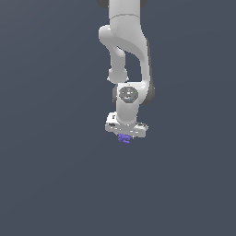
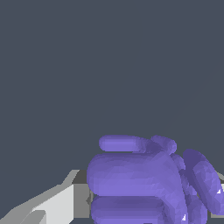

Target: Pick up the object and move it to a goal position.

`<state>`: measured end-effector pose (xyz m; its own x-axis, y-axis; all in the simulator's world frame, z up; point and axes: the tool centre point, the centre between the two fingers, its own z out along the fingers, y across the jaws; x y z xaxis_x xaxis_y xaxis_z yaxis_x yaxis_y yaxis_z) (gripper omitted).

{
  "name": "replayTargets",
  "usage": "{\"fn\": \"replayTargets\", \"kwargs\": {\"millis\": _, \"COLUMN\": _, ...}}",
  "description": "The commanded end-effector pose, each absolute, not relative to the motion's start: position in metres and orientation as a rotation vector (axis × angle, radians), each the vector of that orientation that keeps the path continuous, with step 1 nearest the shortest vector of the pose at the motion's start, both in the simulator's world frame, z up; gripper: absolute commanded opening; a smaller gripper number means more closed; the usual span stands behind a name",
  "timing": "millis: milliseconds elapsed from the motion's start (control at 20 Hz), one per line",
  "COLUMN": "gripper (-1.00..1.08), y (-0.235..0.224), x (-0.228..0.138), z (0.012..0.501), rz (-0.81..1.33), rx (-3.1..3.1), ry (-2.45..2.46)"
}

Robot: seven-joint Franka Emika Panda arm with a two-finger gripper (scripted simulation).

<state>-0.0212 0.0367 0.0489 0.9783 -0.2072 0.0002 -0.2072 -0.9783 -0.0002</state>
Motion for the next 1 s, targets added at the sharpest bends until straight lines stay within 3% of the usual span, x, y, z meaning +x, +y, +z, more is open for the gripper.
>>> {"fn": "replayTargets", "kwargs": {"millis": 0, "gripper": -1.0, "y": 0.039, "x": -0.025, "z": 0.057, "rz": -0.001, "rx": -3.124, "ry": 0.327}}
{"fn": "replayTargets", "kwargs": {"millis": 950, "gripper": -1.0, "y": 0.084, "x": -0.092, "z": 0.19, "rz": -0.001, "rx": -3.126, "ry": 0.327}}
